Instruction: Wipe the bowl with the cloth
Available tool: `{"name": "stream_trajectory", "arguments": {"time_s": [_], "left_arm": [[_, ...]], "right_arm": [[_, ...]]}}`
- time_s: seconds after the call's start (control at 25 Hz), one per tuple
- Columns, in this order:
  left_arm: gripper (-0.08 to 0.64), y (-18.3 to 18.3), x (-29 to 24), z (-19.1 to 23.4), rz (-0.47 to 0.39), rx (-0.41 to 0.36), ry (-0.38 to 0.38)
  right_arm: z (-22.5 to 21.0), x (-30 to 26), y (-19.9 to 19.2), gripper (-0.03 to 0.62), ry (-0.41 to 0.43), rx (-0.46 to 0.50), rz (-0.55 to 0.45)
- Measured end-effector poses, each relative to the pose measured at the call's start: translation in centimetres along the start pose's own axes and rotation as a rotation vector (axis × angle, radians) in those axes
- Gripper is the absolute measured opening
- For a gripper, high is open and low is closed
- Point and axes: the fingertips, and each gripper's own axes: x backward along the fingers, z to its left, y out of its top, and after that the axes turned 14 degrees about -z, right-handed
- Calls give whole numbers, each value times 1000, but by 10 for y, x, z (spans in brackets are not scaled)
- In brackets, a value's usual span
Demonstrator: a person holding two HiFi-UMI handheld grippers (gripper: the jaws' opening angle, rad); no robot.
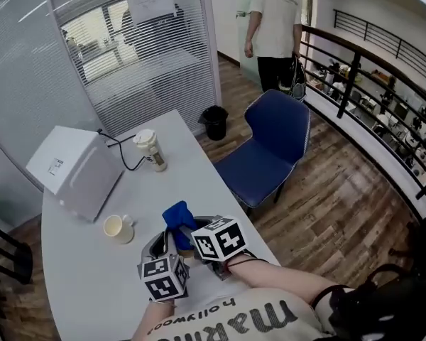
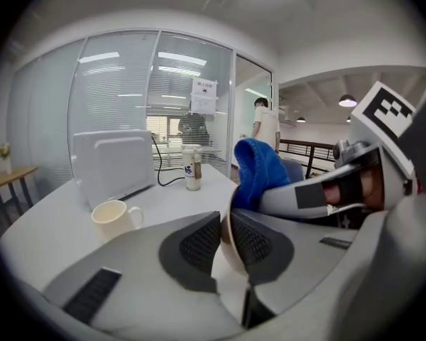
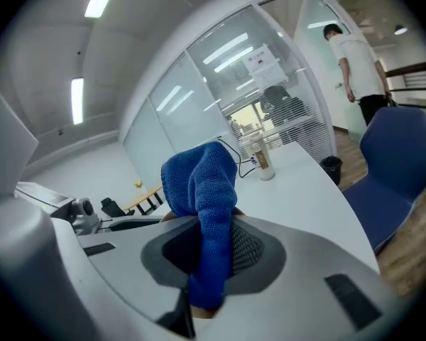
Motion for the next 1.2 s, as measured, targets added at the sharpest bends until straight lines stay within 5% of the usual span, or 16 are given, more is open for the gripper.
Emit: {"name": "stream_trajectory", "arguments": {"time_s": [0.4, 0.72, 1.0, 1.2], "left_arm": [[63, 17, 10, 11, -85, -28, 52], [66, 31, 18, 25, -151, -22, 91], [66, 35, 20, 15, -157, -32, 74], [38, 21, 17, -4, -100, 2, -7]], "right_arm": [[-12, 16, -11, 61, -120, -311, -73], [-6, 24, -16, 61, -134, -519, -104], [-6, 38, -14, 61, -138, -557, -122], [12, 44, 4, 61, -7, -401, -163]]}}
